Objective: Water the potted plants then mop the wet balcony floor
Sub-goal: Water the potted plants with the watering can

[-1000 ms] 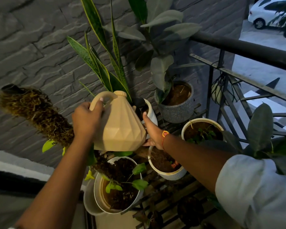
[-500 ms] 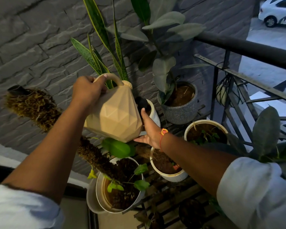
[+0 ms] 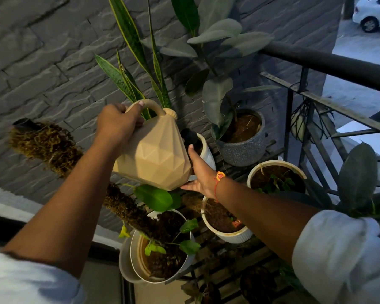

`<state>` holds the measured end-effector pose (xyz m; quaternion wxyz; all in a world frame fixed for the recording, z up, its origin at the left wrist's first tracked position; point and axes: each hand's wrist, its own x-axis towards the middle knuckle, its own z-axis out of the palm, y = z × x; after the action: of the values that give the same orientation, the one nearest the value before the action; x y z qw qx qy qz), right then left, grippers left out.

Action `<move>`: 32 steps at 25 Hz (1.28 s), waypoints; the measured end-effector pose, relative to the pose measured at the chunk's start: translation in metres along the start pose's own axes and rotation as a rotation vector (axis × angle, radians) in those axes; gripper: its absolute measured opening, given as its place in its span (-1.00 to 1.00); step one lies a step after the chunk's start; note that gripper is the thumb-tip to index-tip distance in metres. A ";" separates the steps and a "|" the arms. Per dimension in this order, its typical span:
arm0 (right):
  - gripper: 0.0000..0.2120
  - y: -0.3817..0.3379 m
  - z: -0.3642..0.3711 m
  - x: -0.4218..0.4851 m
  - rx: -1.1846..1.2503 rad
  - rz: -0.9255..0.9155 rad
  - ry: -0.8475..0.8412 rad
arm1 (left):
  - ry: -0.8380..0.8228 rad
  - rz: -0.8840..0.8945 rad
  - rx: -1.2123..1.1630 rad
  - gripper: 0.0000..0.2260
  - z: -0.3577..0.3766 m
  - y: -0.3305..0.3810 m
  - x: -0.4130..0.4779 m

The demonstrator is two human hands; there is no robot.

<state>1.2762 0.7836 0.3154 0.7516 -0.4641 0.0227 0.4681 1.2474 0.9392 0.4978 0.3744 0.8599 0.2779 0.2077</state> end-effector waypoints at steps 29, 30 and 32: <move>-0.26 0.022 -0.037 -0.031 -0.660 -0.122 0.222 | 0.444 -0.052 -0.287 -0.62 0.056 -0.101 -0.226; -0.24 0.023 -0.037 -0.033 -0.672 -0.120 0.222 | 0.442 -0.048 -0.299 -0.60 0.056 -0.102 -0.229; -0.20 0.027 -0.033 -0.043 -0.697 -0.117 0.247 | 0.436 -0.026 -0.315 -0.59 0.051 -0.106 -0.238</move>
<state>1.2460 0.7344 0.2986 0.5656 -0.7457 -0.0740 0.3444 1.0611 0.8220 0.3494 0.4375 0.7225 0.3271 0.4237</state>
